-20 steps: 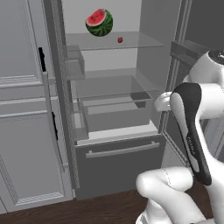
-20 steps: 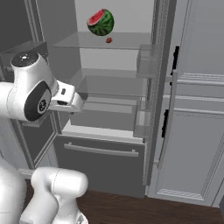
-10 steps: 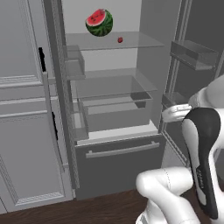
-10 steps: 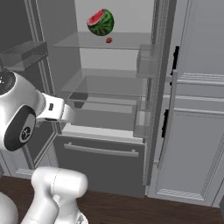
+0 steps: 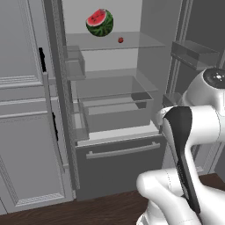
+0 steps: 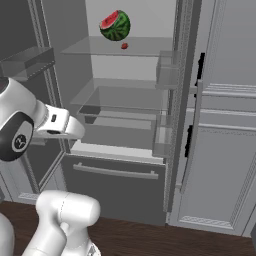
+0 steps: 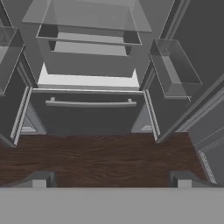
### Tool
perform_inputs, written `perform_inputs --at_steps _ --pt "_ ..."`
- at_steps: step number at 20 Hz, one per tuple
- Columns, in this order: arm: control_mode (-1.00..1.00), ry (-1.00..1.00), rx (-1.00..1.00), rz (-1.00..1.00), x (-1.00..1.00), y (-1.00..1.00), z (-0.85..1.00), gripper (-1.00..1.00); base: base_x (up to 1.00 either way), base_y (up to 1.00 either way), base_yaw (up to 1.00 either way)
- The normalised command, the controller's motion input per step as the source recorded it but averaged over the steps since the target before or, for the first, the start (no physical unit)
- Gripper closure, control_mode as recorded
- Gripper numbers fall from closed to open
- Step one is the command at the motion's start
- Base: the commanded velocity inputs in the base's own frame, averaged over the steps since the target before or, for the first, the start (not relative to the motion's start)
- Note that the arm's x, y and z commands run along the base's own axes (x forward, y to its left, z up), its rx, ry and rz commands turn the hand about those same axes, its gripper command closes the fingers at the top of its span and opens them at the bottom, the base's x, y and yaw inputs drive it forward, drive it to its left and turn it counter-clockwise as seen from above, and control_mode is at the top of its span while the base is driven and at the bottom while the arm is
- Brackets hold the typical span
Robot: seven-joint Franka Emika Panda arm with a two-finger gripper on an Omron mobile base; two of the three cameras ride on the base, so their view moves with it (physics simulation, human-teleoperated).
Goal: Take the strawberry from the fridge and place it on top of the pancake, located on the dining counter.
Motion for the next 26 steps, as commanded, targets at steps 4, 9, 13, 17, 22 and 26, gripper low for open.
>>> perform_inputs --at_steps 4,9,13,17,22,26 --pt "-1.0 0.0 0.0 0.0 0.0 0.0 -0.01 -1.0 0.0 0.0 0.0" --pt "-1.0 0.0 0.0 0.0 0.0 0.0 0.0 -1.0 0.0 0.0 0.0" --pt "-1.0 0.0 0.0 0.01 0.19 0.0 0.0 -1.0 0.0 0.0 0.0" --pt "1.0 0.0 0.0 0.0 0.0 0.0 0.0 -1.0 0.7 0.06 -0.01" --pt "1.0 0.0 0.0 0.0 0.0 0.0 0.0 -1.0 0.93 0.15 -0.01" --pt "1.0 0.0 0.0 0.0 0.0 0.0 0.0 -1.0 0.79 0.11 -0.01"
